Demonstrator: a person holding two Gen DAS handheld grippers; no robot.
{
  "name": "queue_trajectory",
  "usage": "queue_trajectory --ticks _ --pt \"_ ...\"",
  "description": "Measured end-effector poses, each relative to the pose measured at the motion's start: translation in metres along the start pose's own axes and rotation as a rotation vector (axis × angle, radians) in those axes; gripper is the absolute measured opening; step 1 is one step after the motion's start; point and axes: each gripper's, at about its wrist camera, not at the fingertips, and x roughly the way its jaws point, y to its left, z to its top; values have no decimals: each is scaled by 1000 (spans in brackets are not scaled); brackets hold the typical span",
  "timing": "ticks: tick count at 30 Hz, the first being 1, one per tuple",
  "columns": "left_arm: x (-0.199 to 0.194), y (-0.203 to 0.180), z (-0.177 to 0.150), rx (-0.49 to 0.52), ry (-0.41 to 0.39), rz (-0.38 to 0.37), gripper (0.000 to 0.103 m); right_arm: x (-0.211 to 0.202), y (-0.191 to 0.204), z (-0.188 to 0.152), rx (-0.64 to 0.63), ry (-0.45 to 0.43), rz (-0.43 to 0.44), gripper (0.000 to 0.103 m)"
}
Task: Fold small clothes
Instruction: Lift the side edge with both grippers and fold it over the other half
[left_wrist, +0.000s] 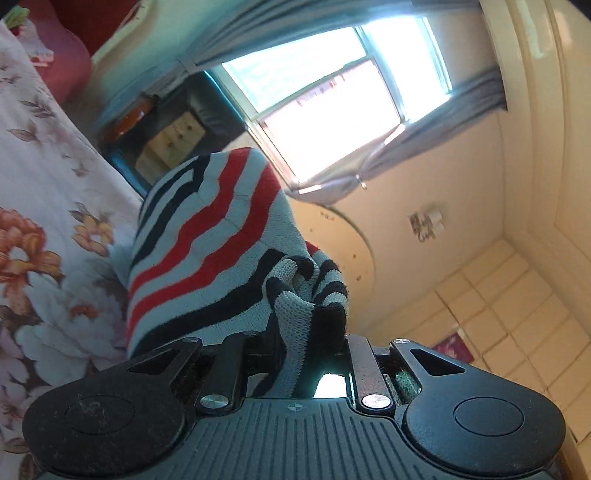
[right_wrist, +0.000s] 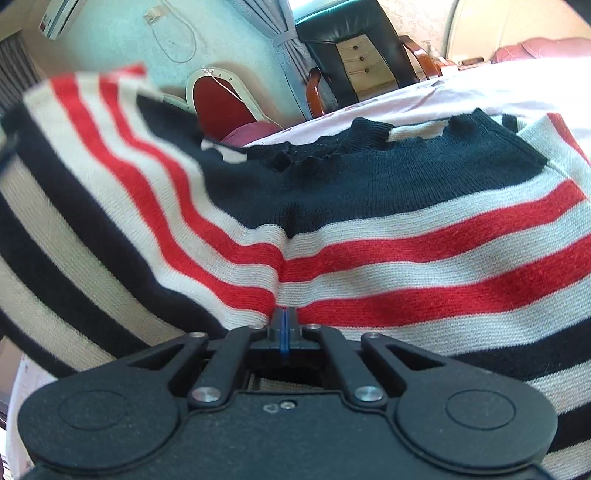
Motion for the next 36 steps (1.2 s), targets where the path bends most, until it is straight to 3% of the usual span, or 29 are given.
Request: queue_trajectory --ticks 3,5,6,8,9,11,14,15,16,19,22,25,29,31,33,36 --pt "38 -14 -21 58 122 32 15 -23 -24 2 147 -62 22 0" --pt "70 -19 -42 107 232 92 15 -55 -57 1 282 -141 11 21" --pt "87 -20 -55 143 296 122 21 -71 -75 -2 345 -179 4 27" --pt "108 -19 -89 176 402 156 44 -100 -110 -7 475 -245 19 33" --pt "111 -23 -98 207 417 159 56 -111 -125 -10 532 -257 25 33" --pt "95 -42 -106 240 402 109 59 -126 -147 -13 607 -268 98 35" --pt "54 -52 -82 232 339 34 59 -147 -153 -13 611 -290 125 58" --pt "39 -50 -70 257 292 48 60 -151 -151 -12 598 -288 131 66" --pt "30 -45 -57 292 251 99 61 -153 -149 -10 584 -276 145 67" --pt "24 -4 -20 310 216 290 61 -143 -135 -1 536 -194 164 66" --pt "40 27 -17 299 278 364 61 -128 -120 9 476 -138 139 65" --pt "55 42 -43 251 308 361 64 -106 -110 18 443 -45 49 62" --pt "57 54 -51 213 281 357 72 -86 -92 30 344 4 -23 55" --pt "58 55 -51 223 281 359 72 -83 -74 29 221 14 -79 28" --pt "58 50 -48 245 277 363 72 -79 -51 29 51 6 -145 25" --pt "53 38 -42 286 235 355 72 -95 -20 22 -198 -99 -187 23"
